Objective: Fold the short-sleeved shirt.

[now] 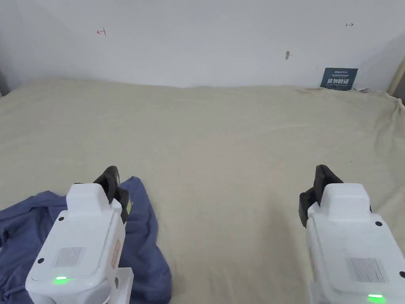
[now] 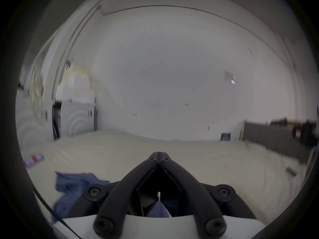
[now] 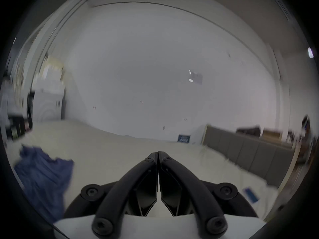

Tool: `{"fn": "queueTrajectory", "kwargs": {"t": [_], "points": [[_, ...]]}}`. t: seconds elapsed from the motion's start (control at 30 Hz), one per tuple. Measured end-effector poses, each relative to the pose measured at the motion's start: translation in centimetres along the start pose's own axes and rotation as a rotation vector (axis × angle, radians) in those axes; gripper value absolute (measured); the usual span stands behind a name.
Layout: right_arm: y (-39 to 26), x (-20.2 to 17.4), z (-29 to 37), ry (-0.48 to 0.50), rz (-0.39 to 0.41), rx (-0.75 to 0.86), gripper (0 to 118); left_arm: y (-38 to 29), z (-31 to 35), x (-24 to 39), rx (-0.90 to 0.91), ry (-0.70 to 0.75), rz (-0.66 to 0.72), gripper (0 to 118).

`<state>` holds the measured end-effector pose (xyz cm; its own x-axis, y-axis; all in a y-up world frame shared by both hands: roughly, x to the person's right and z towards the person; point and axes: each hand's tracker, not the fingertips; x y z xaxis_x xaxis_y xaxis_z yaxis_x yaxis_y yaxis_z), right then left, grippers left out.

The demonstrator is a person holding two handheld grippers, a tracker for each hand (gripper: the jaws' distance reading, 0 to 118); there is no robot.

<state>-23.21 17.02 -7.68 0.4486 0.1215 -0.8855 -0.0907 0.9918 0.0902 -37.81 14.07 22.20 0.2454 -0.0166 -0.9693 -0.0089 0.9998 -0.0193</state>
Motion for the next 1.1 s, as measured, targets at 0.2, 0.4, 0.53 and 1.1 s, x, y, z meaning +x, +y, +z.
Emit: {"fn": "queueTrajectory", "kwargs": {"t": [0.2, 0.4, 0.53, 1.1], "points": [[-0.7, 0.9, -0.4, 0.024, -0.13, -0.048, 0, -1.0, 0.0, 0.0, -0.005, 0.004, -0.033, 0], [-0.8, 0.9, -0.4, 0.022, -0.119, -0.052, 0, -1.2, 0.1, -0.2, -0.005, 0.0, -0.029, 0], [-0.7, 1.0, -0.3, 0.023, -0.124, -0.054, 0, -1.2, 0.2, -0.1, -0.001, -0.002, -0.038, 0], [-0.6, 0.8, -0.2, 0.041, -0.131, -0.049, 0, -1.4, 0.5, -0.5, -0.002, -0.006, -0.042, 0]]}}
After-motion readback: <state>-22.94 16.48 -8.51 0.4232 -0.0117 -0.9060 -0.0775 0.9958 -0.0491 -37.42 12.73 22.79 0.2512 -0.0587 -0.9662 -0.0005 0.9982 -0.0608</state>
